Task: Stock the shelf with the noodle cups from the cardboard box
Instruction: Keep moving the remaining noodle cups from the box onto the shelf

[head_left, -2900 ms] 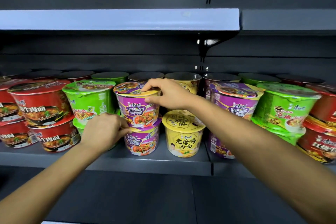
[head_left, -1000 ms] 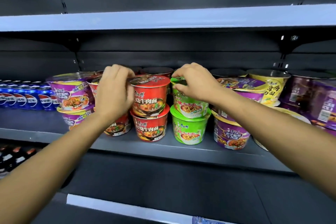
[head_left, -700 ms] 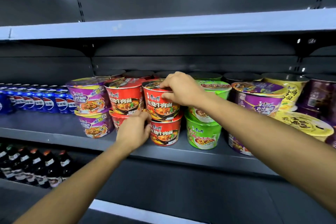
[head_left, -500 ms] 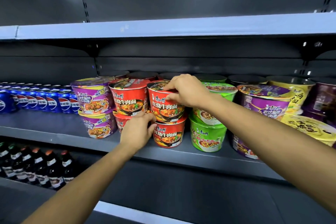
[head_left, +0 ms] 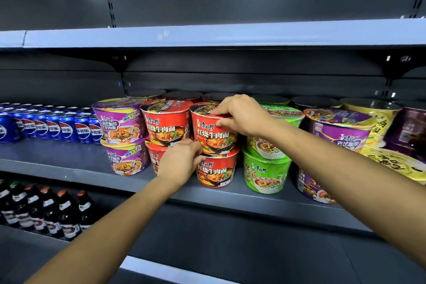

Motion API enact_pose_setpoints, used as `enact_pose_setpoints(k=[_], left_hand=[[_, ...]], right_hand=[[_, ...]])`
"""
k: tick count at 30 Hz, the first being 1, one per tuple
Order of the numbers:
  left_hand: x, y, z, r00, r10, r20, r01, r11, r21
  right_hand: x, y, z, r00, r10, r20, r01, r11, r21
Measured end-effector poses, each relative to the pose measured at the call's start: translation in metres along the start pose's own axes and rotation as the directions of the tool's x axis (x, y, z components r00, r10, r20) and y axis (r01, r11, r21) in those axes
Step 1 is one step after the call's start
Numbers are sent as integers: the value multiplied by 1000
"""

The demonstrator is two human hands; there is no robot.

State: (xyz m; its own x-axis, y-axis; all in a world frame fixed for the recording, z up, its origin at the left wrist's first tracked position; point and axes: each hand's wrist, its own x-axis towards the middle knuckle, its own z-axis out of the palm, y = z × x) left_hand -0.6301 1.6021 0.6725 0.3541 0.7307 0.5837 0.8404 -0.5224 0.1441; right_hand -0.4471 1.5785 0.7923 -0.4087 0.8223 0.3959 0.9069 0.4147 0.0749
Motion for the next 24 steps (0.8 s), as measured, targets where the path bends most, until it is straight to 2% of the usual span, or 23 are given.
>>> enact_pose_setpoints(k=[5, 14, 17, 20, 24], left_hand=[[-1, 4, 1, 1000, 0, 16, -2, 996, 88], [-3, 11, 3, 997, -79, 8, 78, 994, 78], [-11, 18, 3, 991, -136, 11, 136, 991, 16], [-30, 24, 8, 981, -196, -15, 195, 979, -52], [-50, 6, 5, 915, -401, -38, 399, 915, -59]], right_hand=[[0, 0, 1, 1000, -6, -8, 6, 1000, 1], [-2, 0, 3, 999, -25, -31, 24, 1000, -18], [-3, 2, 5, 998, -38, -57, 37, 999, -23], [-7, 4, 8, 988, -64, -143, 62, 998, -19], [-10, -2, 8, 969, -133, -208, 138, 990, 9]])
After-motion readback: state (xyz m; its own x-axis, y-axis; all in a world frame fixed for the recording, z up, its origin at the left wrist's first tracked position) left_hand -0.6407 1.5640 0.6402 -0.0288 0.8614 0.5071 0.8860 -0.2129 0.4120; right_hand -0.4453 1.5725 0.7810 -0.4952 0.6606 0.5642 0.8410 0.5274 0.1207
